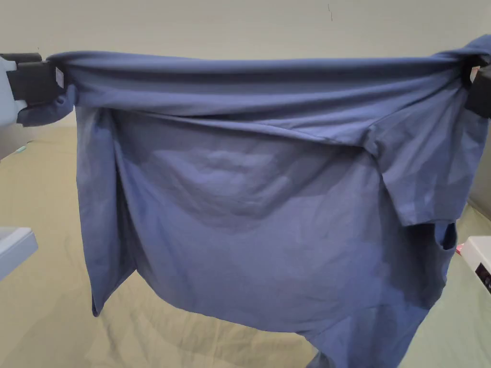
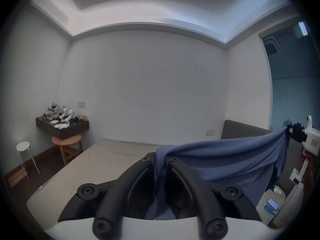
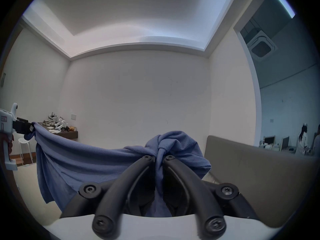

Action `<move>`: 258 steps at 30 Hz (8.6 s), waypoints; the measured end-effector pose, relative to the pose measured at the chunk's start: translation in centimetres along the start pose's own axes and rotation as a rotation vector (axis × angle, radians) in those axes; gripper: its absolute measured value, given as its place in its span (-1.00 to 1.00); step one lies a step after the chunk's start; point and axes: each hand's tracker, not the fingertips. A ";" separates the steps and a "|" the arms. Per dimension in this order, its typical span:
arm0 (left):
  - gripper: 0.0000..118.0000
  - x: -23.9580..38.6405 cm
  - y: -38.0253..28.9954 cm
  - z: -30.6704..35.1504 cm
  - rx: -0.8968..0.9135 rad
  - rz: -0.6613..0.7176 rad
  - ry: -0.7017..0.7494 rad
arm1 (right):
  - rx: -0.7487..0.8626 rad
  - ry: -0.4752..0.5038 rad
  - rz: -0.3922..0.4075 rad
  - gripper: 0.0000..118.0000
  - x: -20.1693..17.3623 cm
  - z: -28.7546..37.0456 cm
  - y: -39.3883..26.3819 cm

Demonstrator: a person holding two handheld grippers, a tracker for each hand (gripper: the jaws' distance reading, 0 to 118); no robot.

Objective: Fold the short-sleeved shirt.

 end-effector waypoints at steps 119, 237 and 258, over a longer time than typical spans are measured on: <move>0.53 -1.8 -36.3 -20.3 -0.665 -0.098 0.175 | -0.510 0.037 0.130 -0.97 -9.3 -4.6 -24.5; -0.97 -4.1 11.9 -22.4 0.092 -0.230 0.366 | 0.006 -0.231 0.274 -0.92 1.1 -28.1 6.9; -0.97 -8.6 -16.3 -32.0 -0.307 -0.297 0.293 | -0.407 -0.027 0.268 -0.92 -2.9 -29.5 -22.2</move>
